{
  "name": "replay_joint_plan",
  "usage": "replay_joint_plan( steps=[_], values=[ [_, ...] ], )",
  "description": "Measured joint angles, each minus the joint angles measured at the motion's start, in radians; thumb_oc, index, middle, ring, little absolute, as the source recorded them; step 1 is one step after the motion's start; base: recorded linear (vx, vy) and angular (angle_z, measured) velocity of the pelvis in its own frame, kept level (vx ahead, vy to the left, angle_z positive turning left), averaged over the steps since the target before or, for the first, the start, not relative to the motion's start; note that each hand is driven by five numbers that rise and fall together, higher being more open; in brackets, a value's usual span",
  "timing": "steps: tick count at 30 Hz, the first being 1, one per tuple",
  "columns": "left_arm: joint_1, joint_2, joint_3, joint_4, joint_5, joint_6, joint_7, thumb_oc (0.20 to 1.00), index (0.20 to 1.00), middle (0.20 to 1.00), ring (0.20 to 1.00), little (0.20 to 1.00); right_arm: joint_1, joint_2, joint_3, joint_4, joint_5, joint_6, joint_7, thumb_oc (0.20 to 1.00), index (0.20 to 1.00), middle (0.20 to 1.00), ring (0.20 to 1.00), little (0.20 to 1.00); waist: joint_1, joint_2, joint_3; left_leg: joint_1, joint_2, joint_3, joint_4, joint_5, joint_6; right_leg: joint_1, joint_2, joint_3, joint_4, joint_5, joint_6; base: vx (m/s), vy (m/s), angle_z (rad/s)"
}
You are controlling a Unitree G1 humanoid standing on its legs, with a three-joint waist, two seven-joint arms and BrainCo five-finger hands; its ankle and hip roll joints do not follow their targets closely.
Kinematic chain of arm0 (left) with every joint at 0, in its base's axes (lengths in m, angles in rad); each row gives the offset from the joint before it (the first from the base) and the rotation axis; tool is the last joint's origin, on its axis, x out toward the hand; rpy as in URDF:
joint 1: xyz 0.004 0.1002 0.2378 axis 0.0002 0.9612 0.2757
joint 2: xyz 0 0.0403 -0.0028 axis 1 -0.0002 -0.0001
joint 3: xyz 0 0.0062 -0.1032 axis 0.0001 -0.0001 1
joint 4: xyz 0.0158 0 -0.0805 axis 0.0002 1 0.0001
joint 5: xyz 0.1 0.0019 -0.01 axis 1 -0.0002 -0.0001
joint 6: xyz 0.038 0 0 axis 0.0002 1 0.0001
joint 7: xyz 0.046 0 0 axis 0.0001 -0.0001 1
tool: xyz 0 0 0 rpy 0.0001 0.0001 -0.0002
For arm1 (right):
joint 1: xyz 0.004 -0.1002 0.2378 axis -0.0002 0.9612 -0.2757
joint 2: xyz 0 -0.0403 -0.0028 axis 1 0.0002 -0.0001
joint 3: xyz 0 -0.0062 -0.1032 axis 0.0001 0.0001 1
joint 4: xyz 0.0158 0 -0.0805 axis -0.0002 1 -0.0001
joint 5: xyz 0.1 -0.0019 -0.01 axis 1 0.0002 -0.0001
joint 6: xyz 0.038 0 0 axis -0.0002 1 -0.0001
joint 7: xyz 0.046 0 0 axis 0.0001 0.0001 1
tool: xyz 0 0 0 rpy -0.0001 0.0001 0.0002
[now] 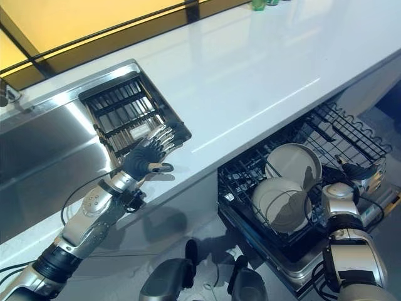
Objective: Pick up plates and place into dishwasher.
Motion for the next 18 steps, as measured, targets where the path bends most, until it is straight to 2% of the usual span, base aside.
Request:
replay_joint_plan(
  steps=[4,8,11,15,18],
  values=[
    [-0.064,-0.003,-0.007,-0.003,0.002,-0.007,0.017,1.0,1.0,1.0,1.0,1.0,0.003,0.014,-0.001,0.06,0.066,-0.004,0.059,1.0,1.0,1.0,1.0,1.0,-0.002,0.013,0.0,-0.108,-0.002,-0.006,0.235,-0.108,0.01,-0.095,-0.047,0.018,0.225,-0.109,-0.002,-0.01,0.031,0.07],
    [-0.126,0.0,-0.001,-0.019,0.002,-0.009,0.017,1.0,1.0,1.0,1.0,1.0,0.0,0.019,0.003,0.138,0.15,-0.005,0.177,1.0,1.0,1.0,1.0,1.0,0.01,0.027,-0.002,-0.193,-0.001,-0.009,0.394,-0.176,0.013,-0.174,-0.075,0.04,0.38,-0.181,-0.002,0.01,-0.007,0.03],
    [-0.148,-0.001,0.013,-0.021,0.002,-0.009,0.013,1.0,1.0,1.0,1.0,1.0,0.0,0.02,0.017,0.161,0.209,0.034,0.297,1.0,1.0,1.0,1.0,1.0,0.009,0.032,-0.004,-0.232,-0.002,-0.009,0.466,-0.205,0.019,-0.217,-0.086,0.057,0.455,-0.212,0.003,0.01,-0.002,0.0],
    [-0.177,-0.001,0.013,-0.018,0.003,-0.009,0.006,1.0,1.0,1.0,1.0,1.0,-0.001,-0.006,0.075,0.182,0.268,0.044,0.435,1.0,1.0,1.0,1.0,1.0,0.008,0.037,-0.008,-0.252,0.002,-0.011,0.511,-0.22,0.023,-0.233,-0.087,0.065,0.491,-0.218,0.005,0.0,-0.003,-0.03],
    [-0.203,0.001,0.019,-0.019,0.004,-0.009,0.001,1.0,1.0,1.0,1.0,1.0,-0.005,-0.028,0.109,0.219,0.359,0.054,0.577,1.0,1.0,1.0,1.0,1.0,0.009,0.023,-0.013,-0.278,0.003,-0.019,0.535,-0.221,0.022,-0.255,-0.087,0.064,0.515,-0.222,0.005,0.03,-0.046,0.05]
  ],
)
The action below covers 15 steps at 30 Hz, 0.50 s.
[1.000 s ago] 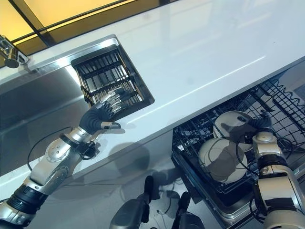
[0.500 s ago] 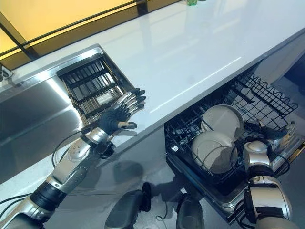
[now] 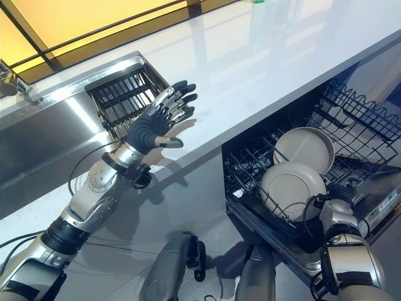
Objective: Pick up plates and place into dishwasher.
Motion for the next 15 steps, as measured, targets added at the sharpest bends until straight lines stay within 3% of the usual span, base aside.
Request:
replay_joint_plan(
  steps=[3,9,15],
  values=[
    [-0.001,0.003,0.015,0.002,-0.001,0.004,-0.013,1.0,1.0,1.0,1.0,1.0,-0.001,-0.024,0.017,0.039,0.09,0.056,0.171,1.0,1.0,1.0,1.0,1.0,-0.001,-0.002,-0.001,-0.005,0.002,-0.005,0.01,0.0,-0.001,-0.001,0.002,-0.002,0.009,-0.001,-0.001,0.03,-0.054,0.01],
    [0.025,0.033,0.058,-0.001,-0.006,0.056,-0.074,1.0,1.0,1.0,1.0,1.0,0.027,-0.063,0.039,0.053,0.281,0.081,0.443,1.0,1.0,1.0,1.0,1.0,-0.003,-0.015,-0.006,-0.02,0.008,-0.014,0.016,0.005,-0.009,-0.013,0.016,-0.003,0.012,-0.002,-0.005,0.03,-0.059,-0.05],
    [0.036,0.043,0.094,0.002,-0.014,0.084,-0.118,1.0,1.0,1.0,1.0,1.0,0.026,-0.079,0.039,0.025,0.393,0.116,0.516,1.0,1.0,1.0,1.0,1.0,-0.001,-0.017,-0.006,-0.032,0.01,-0.027,0.028,0.008,-0.01,-0.017,0.02,-0.015,0.017,0.003,-0.012,0.04,-0.059,0.0]
  ],
)
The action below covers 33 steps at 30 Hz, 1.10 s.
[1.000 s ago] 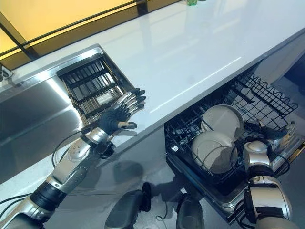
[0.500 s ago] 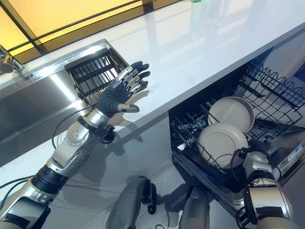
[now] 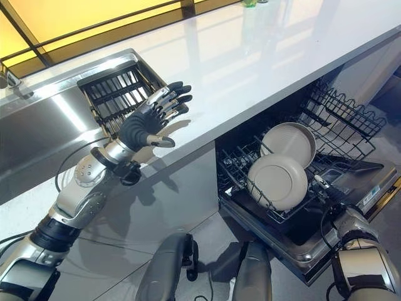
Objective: Pick up plates and place into dishwasher.
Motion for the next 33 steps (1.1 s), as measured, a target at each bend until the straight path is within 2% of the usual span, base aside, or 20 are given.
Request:
replay_joint_plan(
  steps=[5,9,16,21,23,27,30,33],
  values=[
    [-0.02,0.004,0.004,-0.008,-0.013,0.018,-0.017,1.0,1.0,1.0,1.0,1.0,-0.019,0.002,0.013,-0.063,0.036,0.018,0.031,1.0,1.0,1.0,1.0,1.0,0.006,0.001,-0.001,-0.029,-0.005,-0.018,0.007,0.009,-0.008,-0.015,-0.001,-0.019,0.006,0.002,-0.004,0.0,-0.075,0.08],
    [-0.029,0.027,0.004,-0.008,-0.044,0.02,-0.02,1.0,1.0,1.0,1.0,1.0,-0.121,0.005,0.03,-0.115,0.091,0.035,0.075,1.0,1.0,1.0,1.0,1.0,0.01,0.005,-0.003,-0.044,-0.005,-0.027,0.016,0.011,-0.011,-0.03,-0.006,-0.029,0.011,0.005,-0.01,0.01,-0.057,-0.01],
    [-0.031,0.086,0.006,0.022,-0.089,0.023,-0.035,1.0,1.0,1.0,1.0,1.0,-0.377,0.005,0.029,-0.124,0.198,0.012,0.127,1.0,1.0,1.0,1.0,1.0,0.063,0.016,-0.011,-0.057,-0.023,-0.044,0.02,0.018,-0.003,-0.028,-0.024,-0.046,0.02,0.001,-0.007,0.03,-0.033,0.12],
    [-0.029,0.113,0.007,0.023,-0.114,0.024,-0.035,1.0,1.0,1.0,1.0,1.0,-0.397,0.006,0.029,-0.111,0.214,-0.006,0.097,1.0,1.0,1.0,1.0,1.0,0.086,0.018,-0.011,-0.068,-0.045,-0.044,0.019,0.022,0.005,-0.03,-0.054,-0.053,0.034,-0.01,0.002,-0.01,-0.012,0.19],
    [-0.033,0.112,0.007,0.022,-0.121,0.024,-0.039,1.0,1.0,1.0,1.0,1.0,-0.397,0.007,0.029,-0.111,0.201,-0.023,0.059,1.0,1.0,1.0,1.0,1.0,0.085,0.019,-0.012,-0.073,-0.048,-0.045,0.019,0.024,0.008,-0.03,-0.055,-0.052,0.035,-0.012,0.004,-0.03,0.018,0.17],
    [-0.03,0.114,0.005,0.023,-0.121,0.021,-0.051,1.0,1.0,1.0,1.0,1.0,-0.397,0.003,0.031,-0.128,0.037,-0.075,-0.08,1.0,1.0,1.0,1.0,1.0,0.084,0.016,-0.017,-0.074,-0.04,-0.041,0.016,0.025,0.009,-0.033,-0.056,-0.05,0.032,-0.012,0.002,-0.06,0.068,0.0],
    [-0.031,0.11,-0.003,0.036,-0.117,0.009,-0.053,1.0,1.0,1.0,1.0,1.0,-0.391,0.016,0.029,-0.131,-0.043,-0.085,-0.216,1.0,1.0,1.0,1.0,1.0,0.076,-0.001,-0.036,-0.074,-0.025,-0.028,0.011,0.025,0.01,-0.039,-0.051,-0.043,0.023,-0.014,0.004,-0.04,0.104,-0.06],
    [-0.032,0.101,-0.014,0.031,-0.114,-0.007,-0.039,1.0,1.0,1.0,1.0,1.0,-0.363,0.034,0.007,-0.142,-0.135,-0.135,-0.369,1.0,1.0,1.0,1.0,1.0,0.078,-0.016,-0.045,-0.064,-0.006,-0.005,-0.003,0.027,0.012,-0.036,-0.043,-0.032,0.008,-0.012,0.002,-0.03,0.113,0.0]
  ],
)
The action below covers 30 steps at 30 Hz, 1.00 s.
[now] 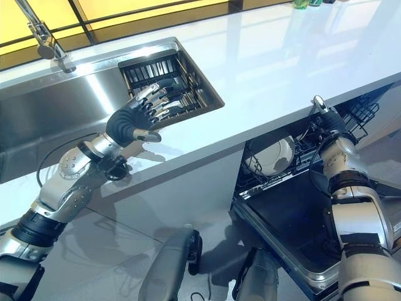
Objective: Pick up plates and place into dishwasher.
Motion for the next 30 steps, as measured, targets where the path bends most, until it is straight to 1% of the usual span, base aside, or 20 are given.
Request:
replay_joint_plan(
  steps=[3,5,7,8,10,11,12,14,17,18,19,20,21,22,23,24,25,26,27,30],
  values=[
    [0.005,-0.037,-0.007,-0.017,0.024,-0.011,0.031,1.0,1.0,1.0,1.0,1.0,0.101,0.018,-0.037,-0.046,-0.154,-0.086,-0.242,1.0,1.0,1.0,1.0,1.0,0.002,-0.011,-0.006,0.012,0.007,0.025,-0.002,-0.009,0.012,0.0,0.011,0.031,-0.01,0.0,0.006,0.0,0.118,0.04],
    [0.019,-0.062,-0.012,-0.04,0.051,-0.022,0.054,1.0,1.0,1.0,1.0,1.0,0.213,0.033,-0.094,-0.092,-0.309,-0.11,-0.479,1.0,1.0,1.0,1.0,1.0,-0.006,-0.015,-0.007,0.027,0.012,0.047,-0.018,-0.011,0.02,0.004,0.036,0.067,-0.029,0.001,0.005,0.01,0.122,0.02],
    [0.04,-0.073,-0.015,-0.048,0.077,-0.027,0.076,1.0,1.0,1.0,1.0,1.0,0.316,0.057,-0.161,-0.107,-0.426,-0.119,-0.666,1.0,1.0,1.0,1.0,1.0,-0.032,-0.02,-0.005,0.046,0.013,0.061,-0.021,-0.019,0.033,0.021,0.055,0.097,-0.041,0.003,0.004,0.01,0.135,0.01],
    [0.052,-0.078,-0.019,-0.052,0.091,-0.029,0.088,1.0,1.0,1.0,1.0,1.0,0.383,0.068,-0.195,-0.118,-0.482,-0.123,-0.756,1.0,1.0,1.0,1.0,1.0,-0.035,-0.021,-0.006,0.061,0.013,0.074,-0.024,-0.026,0.04,0.025,0.062,0.113,-0.043,0.003,0.004,0.0,0.127,-0.17],
    [0.081,-0.077,-0.019,-0.066,0.119,-0.045,0.11,1.0,1.0,1.0,1.0,1.0,0.484,0.091,-0.228,-0.112,-0.522,-0.122,-0.864,1.0,1.0,1.0,1.0,1.0,-0.052,-0.022,-0.006,0.077,0.014,0.093,-0.028,-0.035,0.045,0.027,0.069,0.138,-0.046,0.002,0.004,-0.01,0.077,-0.26],
    [0.092,-0.075,-0.021,-0.074,0.126,-0.053,0.117,1.0,1.0,1.0,1.0,1.0,0.516,0.098,-0.236,-0.095,-0.521,-0.114,-0.893,1.0,1.0,1.0,1.0,1.0,-0.054,-0.021,-0.006,0.077,0.015,0.1,-0.03,-0.036,0.046,0.024,0.07,0.141,-0.047,0.004,0.002,-0.03,0.037,-0.23],
    [0.1,-0.068,-0.021,-0.074,0.135,-0.062,0.118,1.0,1.0,1.0,1.0,1.0,0.543,0.101,-0.241,-0.066,-0.517,-0.113,-0.902,1.0,1.0,1.0,1.0,1.0,-0.07,-0.019,-0.006,0.078,0.019,0.105,-0.03,-0.036,0.046,0.02,0.073,0.146,-0.049,0.002,0.005,-0.04,0.039,-0.16],
    [0.102,-0.056,-0.02,-0.067,0.145,-0.066,0.122,1.0,1.0,1.0,1.0,1.0,0.579,0.106,-0.248,-0.013,-0.496,-0.111,-0.894,1.0,1.0,1.0,1.0,1.0,-0.078,-0.02,-0.006,0.079,0.026,0.104,-0.033,-0.035,0.046,0.023,0.08,0.147,-0.054,0.002,0.007,-0.05,0.036,-0.07],
    [0.088,-0.054,-0.023,-0.043,0.145,-0.078,0.123,1.0,1.0,1.0,1.0,1.0,0.586,0.108,-0.25,0.083,-0.427,-0.109,-0.814,1.0,1.0,1.0,1.0,1.0,-0.087,-0.025,-0.003,0.072,0.025,0.118,-0.059,-0.032,0.037,0.001,0.078,0.154,-0.068,0.002,0.007,-0.06,0.013,-0.13],
    [0.085,-0.056,-0.023,-0.038,0.145,-0.081,0.123,1.0,1.0,1.0,1.0,1.0,0.587,0.111,-0.25,0.108,-0.402,-0.096,-0.783,1.0,1.0,1.0,1.0,1.0,-0.086,-0.026,-0.003,0.07,0.02,0.12,-0.051,-0.038,0.026,-0.007,0.07,0.159,-0.074,0.002,0.006,-0.05,0.008,-0.17],
    [0.084,-0.054,-0.026,-0.044,0.144,-0.08,0.125,1.0,1.0,1.0,1.0,1.0,0.588,0.108,-0.248,0.135,-0.378,-0.079,-0.756,1.0,1.0,1.0,1.0,1.0,-0.09,-0.02,-0.003,0.081,0.021,0.11,-0.008,-0.053,0.027,-0.015,0.066,0.16,-0.065,0.004,0.003,-0.07,0.012,-0.15],
    [0.078,-0.054,-0.03,-0.055,0.144,-0.084,0.126,1.0,1.0,1.0,1.0,1.0,0.593,0.11,-0.241,0.153,-0.356,-0.064,-0.728,1.0,1.0,1.0,1.0,1.0,-0.089,-0.015,0.003,0.089,0.018,0.104,-0.007,-0.075,0.046,-0.017,0.071,0.154,-0.052,0.011,0.014,-0.08,0.01,-0.13],
    [0.077,-0.064,-0.029,-0.065,0.145,-0.091,0.126,1.0,1.0,1.0,1.0,1.0,0.598,0.117,-0.233,0.164,-0.332,-0.043,-0.702,1.0,1.0,1.0,1.0,1.0,-0.095,-0.011,0.009,0.088,0.017,0.105,-0.011,-0.076,0.046,-0.016,0.074,0.159,-0.049,0.01,0.014,-0.07,0.006,0.05],
    [0.08,-0.061,-0.027,-0.067,0.145,-0.093,0.128,1.0,1.0,1.0,1.0,1.0,0.599,0.13,-0.232,0.165,-0.301,-0.02,-0.675,1.0,1.0,1.0,1.0,1.0,-0.102,-0.009,0.01,0.072,0.018,0.106,-0.015,-0.075,0.047,-0.017,0.079,0.153,-0.018,0.0,-0.005,-0.09,-0.003,0.18],
    [0.063,-0.047,-0.028,-0.069,0.145,-0.093,0.132,1.0,1.0,1.0,1.0,1.0,0.598,0.143,-0.231,0.166,-0.266,0.004,-0.643,1.0,1.0,1.0,1.0,1.0,-0.104,-0.017,0.02,0.069,0.016,0.117,-0.022,-0.075,0.046,-0.01,0.084,0.142,0.007,-0.016,-0.029,-0.1,-0.015,0.25],
    [0.043,-0.038,-0.027,-0.07,0.145,-0.095,0.136,1.0,1.0,1.0,1.0,1.0,0.596,0.148,-0.233,0.169,-0.225,0.017,-0.616,1.0,1.0,1.0,1.0,1.0,-0.105,-0.031,0.033,0.064,0.013,0.13,-0.025,-0.072,0.038,-0.01,0.087,0.151,-0.02,-0.014,0.003,-0.1,-0.022,0.27],
    [0.032,-0.036,-0.028,-0.071,0.146,-0.096,0.141,1.0,1.0,1.0,1.0,1.0,0.598,0.139,-0.231,0.174,-0.178,0.028,-0.574,1.0,1.0,1.0,1.0,1.0,-0.111,-0.02,0.038,0.047,0.013,0.128,0.019,-0.079,0.027,-0.021,0.091,0.153,-0.025,-0.005,0.016,-0.1,-0.037,0.12],
    [0.036,-0.036,-0.028,-0.078,0.145,-0.095,0.146,1.0,1.0,1.0,1.0,1.0,0.599,0.124,-0.226,0.19,-0.134,0.054,-0.511,1.0,1.0,1.0,1.0,1.0,-0.109,-0.01,0.038,0.07,0.012,0.109,0.02,-0.098,0.018,-0.028,0.094,0.156,-0.02,-0.006,0.017,-0.06,-0.034,0.0],
    [0.035,-0.036,-0.028,-0.087,0.146,-0.095,0.147,1.0,1.0,1.0,1.0,1.0,0.597,0.121,-0.215,0.197,-0.087,0.072,-0.443,1.0,1.0,1.0,1.0,1.0,-0.105,-0.006,0.045,0.08,0.003,0.11,0.015,-0.106,0.037,-0.027,0.09,0.161,-0.016,-0.005,0.018,-0.07,-0.05,-0.1],
    [0.029,-0.041,-0.026,-0.097,0.146,-0.091,0.152,1.0,1.0,1.0,1.0,1.0,0.594,0.124,-0.194,0.221,0.032,0.135,-0.216,1.0,1.0,1.0,1.0,1.0,-0.105,-0.001,0.051,0.091,0.003,0.111,0.013,-0.108,0.039,-0.027,0.09,0.155,-0.014,-0.003,0.013,-0.05,-0.065,0.0]
  ],
)
